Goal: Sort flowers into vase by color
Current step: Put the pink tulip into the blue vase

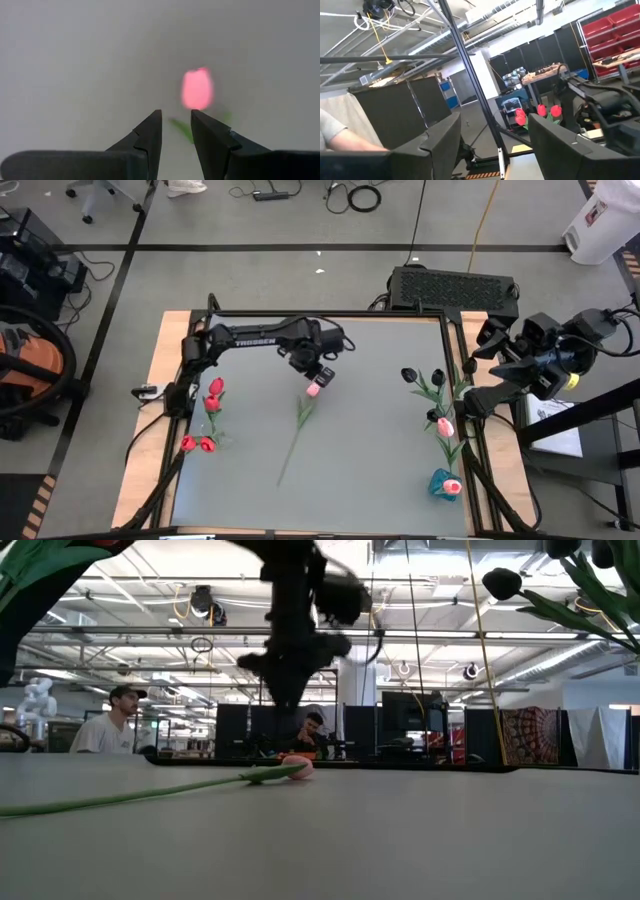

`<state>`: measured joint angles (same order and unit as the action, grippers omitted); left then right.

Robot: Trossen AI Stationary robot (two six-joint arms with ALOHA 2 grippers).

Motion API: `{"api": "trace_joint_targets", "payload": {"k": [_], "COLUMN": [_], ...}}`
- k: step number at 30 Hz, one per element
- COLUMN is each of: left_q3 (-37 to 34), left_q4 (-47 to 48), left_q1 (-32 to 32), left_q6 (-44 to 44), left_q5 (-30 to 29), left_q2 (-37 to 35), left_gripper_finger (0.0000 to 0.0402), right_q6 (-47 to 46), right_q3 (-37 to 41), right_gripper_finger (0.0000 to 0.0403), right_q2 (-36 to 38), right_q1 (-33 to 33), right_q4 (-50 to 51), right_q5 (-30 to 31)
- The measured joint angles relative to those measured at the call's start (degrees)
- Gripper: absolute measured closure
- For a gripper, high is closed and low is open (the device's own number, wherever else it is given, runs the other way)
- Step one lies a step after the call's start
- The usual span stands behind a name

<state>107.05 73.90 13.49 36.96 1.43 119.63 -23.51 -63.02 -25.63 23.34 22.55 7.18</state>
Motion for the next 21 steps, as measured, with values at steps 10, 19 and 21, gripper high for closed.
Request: {"api": "trace_joint_targets", "payload": {"k": [10,19,21], "left_q3": [-12.84,-25.10,-28.38], "left_q4": [-0.49,-10.26,-12.92], "left_q1": [1.69,1.75,2.52], "left_q6": [-4.02,-4.32,-3.91], "left_q5": [2.55,1.44,1.57], "left_q2": [0.04,-6.57,-9.85], "left_gripper_finger": [0.0290,0.0290,0.0290], "right_q6": [-1.33,-1.29,-0.84], "right_q3": [0.04,0.04,0.04], "right_gripper_finger": [0.0179,0.0179,0.0179], "right_q2": [-0.50,-3.35,-4.26], "right_q1": [0.01,0.01,0.02], "right_q4": [0.00,0.04,0.03], "right_q5": [0.33,0.37,0.38]}}
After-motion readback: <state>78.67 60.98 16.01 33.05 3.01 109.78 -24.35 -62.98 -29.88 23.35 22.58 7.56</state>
